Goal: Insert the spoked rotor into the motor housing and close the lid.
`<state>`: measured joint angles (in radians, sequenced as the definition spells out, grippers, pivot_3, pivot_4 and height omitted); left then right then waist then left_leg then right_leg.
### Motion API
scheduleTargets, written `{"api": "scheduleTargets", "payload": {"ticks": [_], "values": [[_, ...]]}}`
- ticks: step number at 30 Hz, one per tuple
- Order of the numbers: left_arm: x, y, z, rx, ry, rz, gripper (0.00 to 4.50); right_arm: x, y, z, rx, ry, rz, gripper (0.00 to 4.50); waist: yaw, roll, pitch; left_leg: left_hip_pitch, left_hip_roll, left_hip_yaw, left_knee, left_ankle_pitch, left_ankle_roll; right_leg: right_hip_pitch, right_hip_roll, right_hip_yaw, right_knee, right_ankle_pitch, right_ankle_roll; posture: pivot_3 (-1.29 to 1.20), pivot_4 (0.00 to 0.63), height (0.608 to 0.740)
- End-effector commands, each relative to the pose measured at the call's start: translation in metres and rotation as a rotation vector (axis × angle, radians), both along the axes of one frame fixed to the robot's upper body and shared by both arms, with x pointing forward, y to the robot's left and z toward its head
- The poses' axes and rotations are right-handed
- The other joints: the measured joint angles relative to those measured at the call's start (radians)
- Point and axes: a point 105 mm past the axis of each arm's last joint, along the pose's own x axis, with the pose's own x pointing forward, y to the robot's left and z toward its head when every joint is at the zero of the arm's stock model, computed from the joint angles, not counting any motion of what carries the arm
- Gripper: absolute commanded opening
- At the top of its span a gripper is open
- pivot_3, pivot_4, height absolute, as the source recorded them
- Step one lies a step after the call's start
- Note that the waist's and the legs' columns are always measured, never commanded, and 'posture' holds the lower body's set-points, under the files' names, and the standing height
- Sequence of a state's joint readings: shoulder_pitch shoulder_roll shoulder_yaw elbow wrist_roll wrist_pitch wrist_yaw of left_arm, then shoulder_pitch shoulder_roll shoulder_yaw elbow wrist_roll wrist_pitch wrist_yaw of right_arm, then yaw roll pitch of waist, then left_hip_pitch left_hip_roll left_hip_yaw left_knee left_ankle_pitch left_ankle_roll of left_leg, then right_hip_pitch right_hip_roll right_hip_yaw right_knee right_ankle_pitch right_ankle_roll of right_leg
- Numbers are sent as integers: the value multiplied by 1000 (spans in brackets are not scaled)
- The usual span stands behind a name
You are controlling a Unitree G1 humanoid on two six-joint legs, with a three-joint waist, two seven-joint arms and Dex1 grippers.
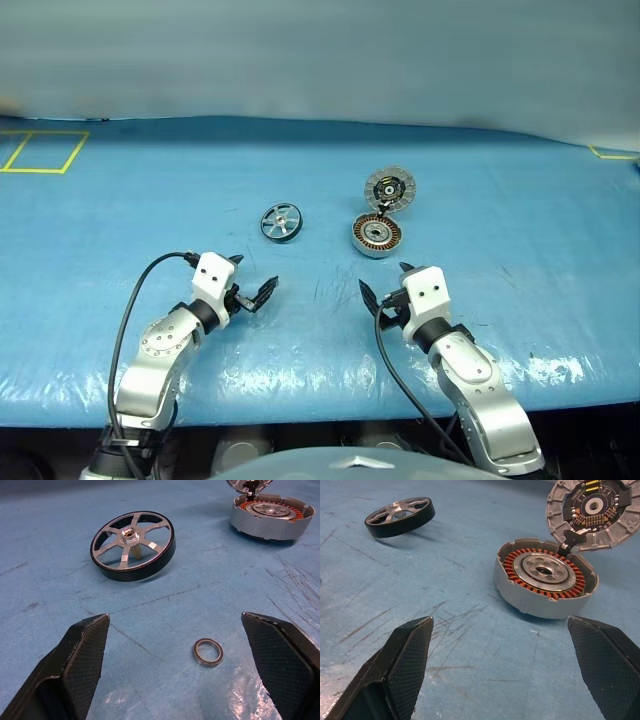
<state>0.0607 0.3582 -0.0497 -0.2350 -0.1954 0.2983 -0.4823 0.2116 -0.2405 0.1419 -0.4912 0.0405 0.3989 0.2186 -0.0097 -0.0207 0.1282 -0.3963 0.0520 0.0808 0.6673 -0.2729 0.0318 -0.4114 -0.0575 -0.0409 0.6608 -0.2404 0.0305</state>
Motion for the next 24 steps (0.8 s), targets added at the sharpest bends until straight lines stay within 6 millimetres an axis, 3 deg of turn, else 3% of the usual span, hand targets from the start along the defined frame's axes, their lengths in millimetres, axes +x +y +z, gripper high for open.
{"api": "scheduleTargets", "payload": {"ticks": [1, 24], "values": [[1, 0, 7, 2, -34, -5, 4498, 1, 2, 14, 1, -62, 6, 4486, 0, 0, 0, 0, 0, 0, 0, 0, 0, 0, 0, 0, 0, 0, 0, 0, 150, 740], [-1, 1, 4, 3, -23, -7, 4498, 0, 3, 12, -8, -54, 15, 4486, 0, 0, 0, 0, 0, 0, 0, 0, 0, 0, 0, 0, 0, 0, 0, 0, 150, 740]]}}
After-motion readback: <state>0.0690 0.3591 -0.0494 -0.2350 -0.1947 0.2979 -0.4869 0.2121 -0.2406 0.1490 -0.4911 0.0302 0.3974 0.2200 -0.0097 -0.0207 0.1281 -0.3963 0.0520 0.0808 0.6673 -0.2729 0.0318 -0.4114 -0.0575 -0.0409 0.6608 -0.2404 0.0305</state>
